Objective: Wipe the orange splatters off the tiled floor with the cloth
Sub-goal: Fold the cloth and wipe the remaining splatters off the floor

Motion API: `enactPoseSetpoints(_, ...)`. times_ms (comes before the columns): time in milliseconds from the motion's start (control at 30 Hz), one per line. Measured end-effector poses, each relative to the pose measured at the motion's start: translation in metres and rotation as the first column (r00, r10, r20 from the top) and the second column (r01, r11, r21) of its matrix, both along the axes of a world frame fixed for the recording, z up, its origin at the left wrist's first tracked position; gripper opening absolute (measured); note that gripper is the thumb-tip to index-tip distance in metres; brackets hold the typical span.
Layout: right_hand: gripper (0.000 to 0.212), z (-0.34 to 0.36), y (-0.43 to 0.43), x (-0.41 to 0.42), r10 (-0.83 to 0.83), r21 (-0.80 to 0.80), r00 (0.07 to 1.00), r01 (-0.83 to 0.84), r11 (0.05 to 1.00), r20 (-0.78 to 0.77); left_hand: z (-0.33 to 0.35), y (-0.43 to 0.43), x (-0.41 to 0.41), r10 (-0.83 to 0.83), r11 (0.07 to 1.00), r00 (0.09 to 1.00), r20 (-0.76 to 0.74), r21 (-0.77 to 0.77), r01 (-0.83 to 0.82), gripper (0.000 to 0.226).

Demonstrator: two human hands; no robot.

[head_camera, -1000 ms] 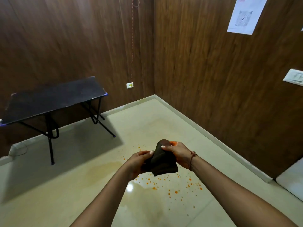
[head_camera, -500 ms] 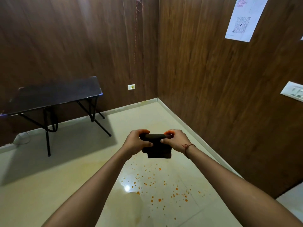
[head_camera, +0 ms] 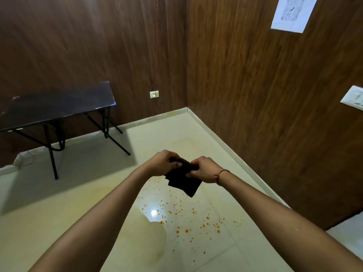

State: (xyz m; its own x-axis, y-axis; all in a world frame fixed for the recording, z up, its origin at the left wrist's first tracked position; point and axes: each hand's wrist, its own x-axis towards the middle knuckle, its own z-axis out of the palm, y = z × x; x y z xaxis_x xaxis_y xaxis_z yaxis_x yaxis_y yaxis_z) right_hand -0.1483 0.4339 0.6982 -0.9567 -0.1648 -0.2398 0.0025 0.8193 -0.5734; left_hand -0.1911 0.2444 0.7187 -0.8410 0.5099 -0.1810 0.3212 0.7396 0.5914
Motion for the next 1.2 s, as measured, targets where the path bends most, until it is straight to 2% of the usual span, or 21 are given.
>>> enactPoseSetpoints(167, 0.008, -0.051, 0.028, 0.001, -0.014, 0.057, 0.987, 0.005, 0.998, 0.159, -0.056, 0.016, -0.003, 0.039, 0.997, 0.999, 0.036, -0.066, -0.036, 0.022)
enactPoseSetpoints(233, 0.004, -0.1, 0.052, -0.003, -0.087, 0.085, 0.973, 0.07, 0.994, 0.216, -0.101, 0.031, -0.011, 0.015, 0.996, 0.995, 0.1, -0.085, -0.006, 0.03)
enactPoseSetpoints(400, 0.015, -0.293, 0.117, -0.005, -0.356, 0.185, 0.879, 0.311, 0.932, 0.317, -0.273, 0.085, -0.025, -0.095, 0.967, 0.957, 0.276, -0.204, 0.155, 0.044)
enactPoseSetpoints(500, 0.018, -0.458, 0.165, -0.013, -0.45, 0.256, 0.832, 0.381, 0.889, 0.324, -0.431, 0.128, -0.036, -0.196, 0.915, 0.92, 0.339, -0.274, 0.296, 0.047)
enactPoseSetpoints(567, 0.018, -0.543, 0.196, -0.017, -0.508, 0.297, 0.803, 0.426, 0.855, 0.312, -0.518, 0.149, -0.043, -0.249, 0.875, 0.905, 0.346, -0.321, 0.363, 0.05)
enactPoseSetpoints(667, 0.016, -0.673, 0.245, -0.03, -0.57, 0.342, 0.793, 0.486, 0.804, 0.214, -0.66, 0.179, -0.053, -0.299, 0.868, 0.91, 0.286, -0.315, 0.384, 0.053)
enactPoseSetpoints(733, 0.014, -0.718, 0.278, -0.042, -0.62, 0.366, 0.777, 0.547, 0.753, 0.114, -0.721, 0.195, -0.06, -0.339, 0.859, 0.909, 0.241, -0.316, 0.404, 0.053)
enactPoseSetpoints(833, 0.02, -0.792, 0.33, -0.053, -0.67, 0.396, 0.731, 0.657, 0.641, -0.128, -0.816, 0.229, -0.068, -0.442, 0.814, 0.877, 0.189, -0.326, 0.48, 0.056)
enactPoseSetpoints(867, 0.024, -0.811, 0.34, -0.055, -0.672, 0.385, 0.72, 0.677, 0.627, -0.172, -0.838, 0.239, -0.072, -0.477, 0.794, 0.864, 0.162, -0.341, 0.503, 0.058)
enactPoseSetpoints(933, 0.03, -0.855, 0.356, -0.05, -0.66, 0.424, 0.738, 0.648, 0.633, -0.142, -0.878, 0.264, -0.08, -0.54, 0.763, 0.836, 0.096, -0.364, 0.534, 0.062)
enactPoseSetpoints(1033, 0.03, -0.901, 0.356, -0.044, -0.552, 0.57, 0.83, 0.416, 0.708, 0.08, -0.906, 0.291, -0.096, -0.599, 0.709, 0.799, 0.056, -0.426, 0.562, 0.074)
enactPoseSetpoints(1067, 0.032, -0.908, 0.353, -0.045, -0.515, 0.597, 0.855, 0.377, 0.708, 0.07, -0.91, 0.296, -0.103, -0.604, 0.702, 0.796, 0.051, -0.439, 0.561, 0.08)
enactPoseSetpoints(1167, 0.033, -0.911, 0.354, -0.052, -0.436, 0.64, 0.889, 0.417, 0.646, -0.139, -0.914, 0.313, -0.118, -0.6, 0.689, 0.799, 0.039, -0.482, 0.541, 0.103)
enactPoseSetpoints(1200, 0.037, -0.913, 0.357, -0.054, -0.426, 0.637, 0.893, 0.414, 0.651, -0.146, -0.914, 0.316, -0.122, -0.59, 0.682, 0.805, 0.059, -0.498, 0.536, 0.11)
